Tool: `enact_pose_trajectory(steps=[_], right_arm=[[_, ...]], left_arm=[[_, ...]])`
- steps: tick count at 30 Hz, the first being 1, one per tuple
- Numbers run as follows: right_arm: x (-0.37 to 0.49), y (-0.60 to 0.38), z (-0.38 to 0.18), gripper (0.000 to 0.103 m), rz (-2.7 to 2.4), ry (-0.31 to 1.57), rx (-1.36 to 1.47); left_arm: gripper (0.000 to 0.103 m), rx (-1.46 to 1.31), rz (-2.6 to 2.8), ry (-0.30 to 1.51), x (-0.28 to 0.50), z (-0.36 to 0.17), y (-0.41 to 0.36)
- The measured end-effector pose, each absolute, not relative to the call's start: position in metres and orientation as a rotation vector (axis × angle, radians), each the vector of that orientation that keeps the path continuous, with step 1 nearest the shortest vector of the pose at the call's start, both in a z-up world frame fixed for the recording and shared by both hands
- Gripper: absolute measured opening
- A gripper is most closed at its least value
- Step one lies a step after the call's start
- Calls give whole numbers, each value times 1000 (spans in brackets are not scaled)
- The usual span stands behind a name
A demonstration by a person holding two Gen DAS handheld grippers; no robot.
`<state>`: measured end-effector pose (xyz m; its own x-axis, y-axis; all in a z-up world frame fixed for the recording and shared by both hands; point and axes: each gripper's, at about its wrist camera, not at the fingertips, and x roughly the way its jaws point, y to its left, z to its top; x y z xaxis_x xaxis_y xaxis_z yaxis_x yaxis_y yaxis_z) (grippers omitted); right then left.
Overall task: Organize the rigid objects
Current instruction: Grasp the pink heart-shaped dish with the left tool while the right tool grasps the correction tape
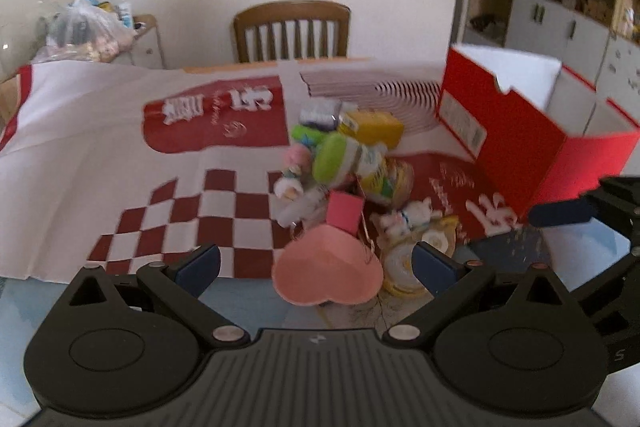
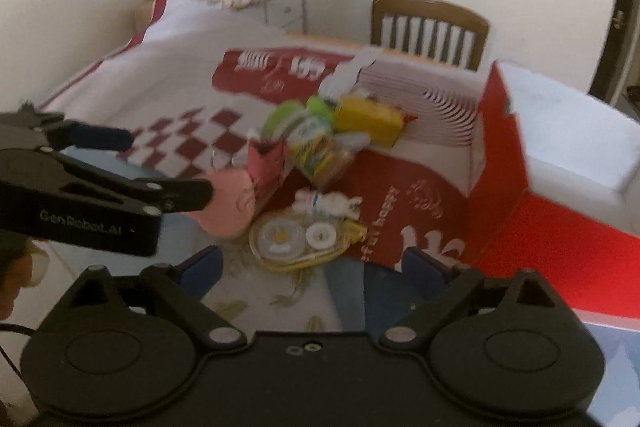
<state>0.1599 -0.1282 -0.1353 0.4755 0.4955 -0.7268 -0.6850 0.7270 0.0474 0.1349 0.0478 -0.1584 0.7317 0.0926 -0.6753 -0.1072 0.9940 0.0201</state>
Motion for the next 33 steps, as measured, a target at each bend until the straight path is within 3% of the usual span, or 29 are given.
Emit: enact_pose_trajectory(steps=[19, 27, 33], right_arm=[[199, -104, -182, 98, 823, 823, -344], [198, -97, -187, 103, 826, 797, -346], [197, -98, -185, 93, 808, 792, -338]], left_arm=[[90, -51, 102, 839, 171, -196, 53], [78, -119, 63, 841, 170, -197, 60], [77, -123, 64, 844, 168, -196, 60]])
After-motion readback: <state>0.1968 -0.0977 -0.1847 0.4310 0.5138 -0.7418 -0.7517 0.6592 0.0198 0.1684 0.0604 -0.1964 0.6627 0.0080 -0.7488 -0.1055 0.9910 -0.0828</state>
